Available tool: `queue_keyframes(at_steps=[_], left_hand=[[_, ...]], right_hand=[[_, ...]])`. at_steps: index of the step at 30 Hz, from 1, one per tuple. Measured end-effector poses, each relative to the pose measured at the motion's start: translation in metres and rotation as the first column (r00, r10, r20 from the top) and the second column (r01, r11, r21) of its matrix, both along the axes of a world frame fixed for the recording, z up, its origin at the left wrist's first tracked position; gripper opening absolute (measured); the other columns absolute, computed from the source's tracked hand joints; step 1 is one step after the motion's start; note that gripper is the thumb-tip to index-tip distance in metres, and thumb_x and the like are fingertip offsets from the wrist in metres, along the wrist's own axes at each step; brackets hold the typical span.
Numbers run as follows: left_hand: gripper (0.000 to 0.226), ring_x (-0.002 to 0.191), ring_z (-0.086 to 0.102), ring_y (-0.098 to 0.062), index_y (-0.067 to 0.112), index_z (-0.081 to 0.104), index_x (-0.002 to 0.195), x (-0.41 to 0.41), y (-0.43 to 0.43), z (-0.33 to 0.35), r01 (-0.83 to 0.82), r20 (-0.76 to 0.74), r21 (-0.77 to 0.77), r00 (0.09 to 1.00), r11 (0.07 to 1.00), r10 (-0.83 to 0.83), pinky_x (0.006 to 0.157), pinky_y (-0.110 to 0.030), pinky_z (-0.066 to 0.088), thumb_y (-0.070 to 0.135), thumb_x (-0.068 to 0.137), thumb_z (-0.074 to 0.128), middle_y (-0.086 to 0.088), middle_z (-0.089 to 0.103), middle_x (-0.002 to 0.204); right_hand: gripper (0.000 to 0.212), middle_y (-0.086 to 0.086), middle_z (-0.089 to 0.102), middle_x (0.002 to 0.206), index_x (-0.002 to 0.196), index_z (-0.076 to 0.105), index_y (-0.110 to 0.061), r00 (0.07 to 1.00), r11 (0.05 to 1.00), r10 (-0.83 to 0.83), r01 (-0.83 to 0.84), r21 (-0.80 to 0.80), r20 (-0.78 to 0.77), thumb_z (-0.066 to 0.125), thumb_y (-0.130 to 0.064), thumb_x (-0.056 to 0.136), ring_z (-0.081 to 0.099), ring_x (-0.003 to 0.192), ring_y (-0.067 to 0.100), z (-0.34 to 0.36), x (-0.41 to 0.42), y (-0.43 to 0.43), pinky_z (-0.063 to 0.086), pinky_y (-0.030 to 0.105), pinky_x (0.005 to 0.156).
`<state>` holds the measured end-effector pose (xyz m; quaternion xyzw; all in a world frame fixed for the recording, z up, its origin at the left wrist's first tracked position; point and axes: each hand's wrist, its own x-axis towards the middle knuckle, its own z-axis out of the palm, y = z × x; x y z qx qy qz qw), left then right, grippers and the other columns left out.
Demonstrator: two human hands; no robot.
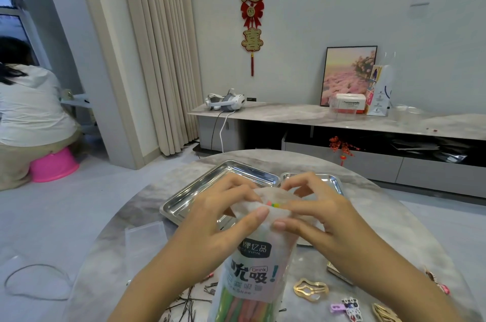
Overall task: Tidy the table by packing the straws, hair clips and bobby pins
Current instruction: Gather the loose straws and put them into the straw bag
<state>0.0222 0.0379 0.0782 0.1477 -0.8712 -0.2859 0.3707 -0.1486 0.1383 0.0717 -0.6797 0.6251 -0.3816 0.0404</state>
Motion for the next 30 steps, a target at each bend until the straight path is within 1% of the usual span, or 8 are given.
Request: queue_keyframes(at_steps=[2,4,8,11,16,21,26,30], left_hand=[[0.018,0.097,0.062,-0.010,0.034,0.062,0.090,0.000,0.002,0.001,-0.004,-0.041,0.094,0.999,0.996,0.008,0.070,-0.021,0.052,0.049,0.080,0.058,0.014,0.061,0.099],[0.027,0.098,0.064,-0.006,0.034,0.060,0.097,-0.001,0.003,0.001,0.014,-0.123,0.309,0.992,0.951,0.025,0.070,-0.021,0.055,0.045,0.074,0.069,0.014,0.064,0.103],[0.034,0.087,0.069,-0.005,0.017,0.068,0.093,-0.001,-0.002,0.000,-0.025,-0.152,0.570,0.979,0.822,0.135,0.071,-0.014,0.053,0.033,0.063,0.073,0.008,0.073,0.092],[0.024,0.076,0.070,-0.006,0.009,0.068,0.080,0.002,-0.004,-0.001,0.034,-0.161,0.651,0.982,0.758,0.095,0.064,-0.011,0.050,0.029,0.068,0.066,0.002,0.074,0.080],[0.026,0.067,0.065,-0.003,0.006,0.057,0.069,-0.003,-0.007,-0.003,-0.033,-0.184,0.574,0.968,0.818,0.168,0.064,-0.011,0.049,0.030,0.068,0.066,0.006,0.067,0.063],[0.026,0.065,0.059,-0.005,0.007,0.053,0.064,-0.006,-0.003,-0.006,-0.052,-0.281,0.430,0.941,0.901,0.189,0.066,-0.012,0.047,0.028,0.071,0.066,0.007,0.060,0.060],[0.020,0.079,0.065,-0.013,0.013,0.053,0.061,-0.008,0.001,-0.004,-0.074,-0.373,0.325,0.906,0.943,0.200,0.076,-0.013,0.048,0.021,0.075,0.066,-0.001,0.064,0.067],[0.021,0.072,0.064,-0.019,0.009,0.056,0.062,-0.014,0.005,-0.004,-0.076,-0.431,0.296,0.879,0.952,0.204,0.071,-0.016,0.050,0.021,0.074,0.068,-0.006,0.066,0.069]], right_hand=[[0.034,-0.021,0.058,0.101,0.082,0.073,-0.034,0.994,0.994,-0.011,0.022,-0.108,0.105,0.058,-0.064,0.074,0.056,0.098,-0.002,0.002,0.003,0.002,0.039,0.009,0.081],[0.014,-0.018,0.068,0.092,0.084,0.073,-0.034,0.974,0.982,-0.013,0.055,-0.180,0.225,0.076,-0.039,0.072,0.063,0.094,0.002,0.005,0.006,0.004,0.044,0.011,0.079],[0.026,-0.010,0.073,0.076,0.082,0.071,-0.027,0.885,0.975,-0.019,0.120,-0.187,0.466,0.082,-0.009,0.067,0.068,0.078,0.004,0.007,0.005,0.004,0.048,0.011,0.067],[0.023,-0.014,0.072,0.076,0.086,0.075,-0.029,0.922,0.981,-0.051,0.119,-0.156,0.384,0.078,-0.011,0.072,0.067,0.078,0.001,0.005,0.003,0.001,0.046,0.008,0.069],[0.006,-0.015,0.064,0.077,0.083,0.072,-0.016,0.992,0.966,-0.107,0.120,-0.231,0.068,0.067,-0.013,0.082,0.054,0.077,-0.012,0.000,0.001,-0.004,0.037,0.001,0.069],[0.007,-0.006,0.058,0.080,0.081,0.064,-0.009,0.980,0.931,-0.166,0.121,-0.343,-0.107,0.060,-0.003,0.080,0.048,0.074,-0.005,0.002,0.005,-0.007,0.033,-0.004,0.071],[0.005,-0.016,0.053,0.087,0.088,0.061,-0.020,0.976,0.937,-0.181,0.133,-0.324,-0.124,0.056,-0.020,0.087,0.053,0.080,0.000,0.008,0.007,0.002,0.041,0.010,0.072],[0.016,-0.020,0.052,0.092,0.094,0.061,-0.026,0.967,0.942,-0.189,0.129,-0.310,-0.172,0.047,-0.034,0.091,0.051,0.089,0.004,0.017,0.010,0.004,0.044,0.026,0.077]])
